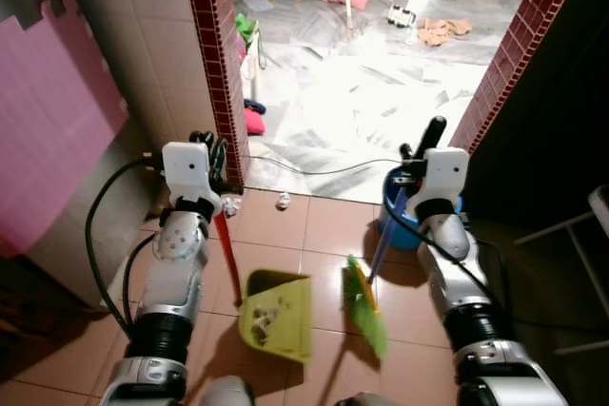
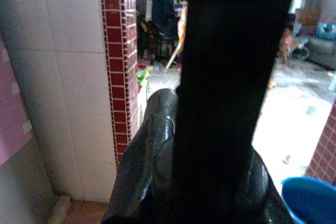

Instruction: Sweep floor

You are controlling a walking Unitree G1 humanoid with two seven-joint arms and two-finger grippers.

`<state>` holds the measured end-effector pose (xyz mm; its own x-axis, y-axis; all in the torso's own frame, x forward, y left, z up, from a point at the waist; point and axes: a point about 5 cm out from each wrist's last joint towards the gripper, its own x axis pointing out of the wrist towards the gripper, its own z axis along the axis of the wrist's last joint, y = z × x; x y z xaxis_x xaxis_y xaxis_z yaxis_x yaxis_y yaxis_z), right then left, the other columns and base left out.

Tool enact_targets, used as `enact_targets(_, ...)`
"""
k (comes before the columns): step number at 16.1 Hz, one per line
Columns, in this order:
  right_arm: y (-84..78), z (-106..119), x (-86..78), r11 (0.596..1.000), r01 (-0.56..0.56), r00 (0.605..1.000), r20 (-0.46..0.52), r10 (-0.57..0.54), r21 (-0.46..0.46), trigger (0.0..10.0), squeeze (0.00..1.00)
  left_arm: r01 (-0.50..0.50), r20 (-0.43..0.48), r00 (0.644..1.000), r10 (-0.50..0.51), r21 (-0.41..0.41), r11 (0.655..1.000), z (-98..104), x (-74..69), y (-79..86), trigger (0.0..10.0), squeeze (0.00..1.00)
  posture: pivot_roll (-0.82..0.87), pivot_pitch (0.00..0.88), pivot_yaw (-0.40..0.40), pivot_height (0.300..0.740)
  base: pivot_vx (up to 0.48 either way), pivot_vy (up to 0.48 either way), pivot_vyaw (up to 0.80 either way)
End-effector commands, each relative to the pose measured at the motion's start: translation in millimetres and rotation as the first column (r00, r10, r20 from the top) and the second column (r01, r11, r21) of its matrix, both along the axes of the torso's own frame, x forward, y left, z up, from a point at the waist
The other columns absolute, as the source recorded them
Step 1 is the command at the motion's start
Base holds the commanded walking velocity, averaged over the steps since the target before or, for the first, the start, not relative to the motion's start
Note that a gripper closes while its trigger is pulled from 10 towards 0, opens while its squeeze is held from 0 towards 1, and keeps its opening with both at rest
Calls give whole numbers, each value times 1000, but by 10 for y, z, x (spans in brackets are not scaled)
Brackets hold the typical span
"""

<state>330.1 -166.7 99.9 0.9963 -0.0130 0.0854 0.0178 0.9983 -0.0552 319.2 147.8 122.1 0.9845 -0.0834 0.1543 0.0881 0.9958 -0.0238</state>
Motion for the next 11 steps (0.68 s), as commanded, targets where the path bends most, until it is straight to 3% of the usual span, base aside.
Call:
enact_targets(1, 24, 33, 49, 1000, -9, 1000, -8, 9, 2, 10000, 0, -15, 79, 997, 17, -28, 999, 213, 44, 14, 10000, 0, 52, 0, -55, 740, 0, 0, -538)
enact_targets(6, 63, 80, 113, 1000, -21, 1000, 0, 21, 5, 10000, 0, -35, 42, 998, 37, -44, 998, 121, 4, 71, 10000, 0, 52, 0, -55, 740, 0, 0, -761)
enact_targets(9, 28, 50, 105, 1000, 8, 1000, -10, -8, 16, 10000, 0, -25, 42, 999, 27, -43, 999, 153, 40, 58, 10000, 0, 42, 0, -42, 740, 0, 0, -152)
enact_targets(11, 38, 16, 96, 1000, 9, 1000, -27, -9, 19, 10000, 0, -19, 31, 999, 21, -65, 998, 149, 53, 47, 10000, 0, 35, 0, -37, 740, 0, 0, -613)
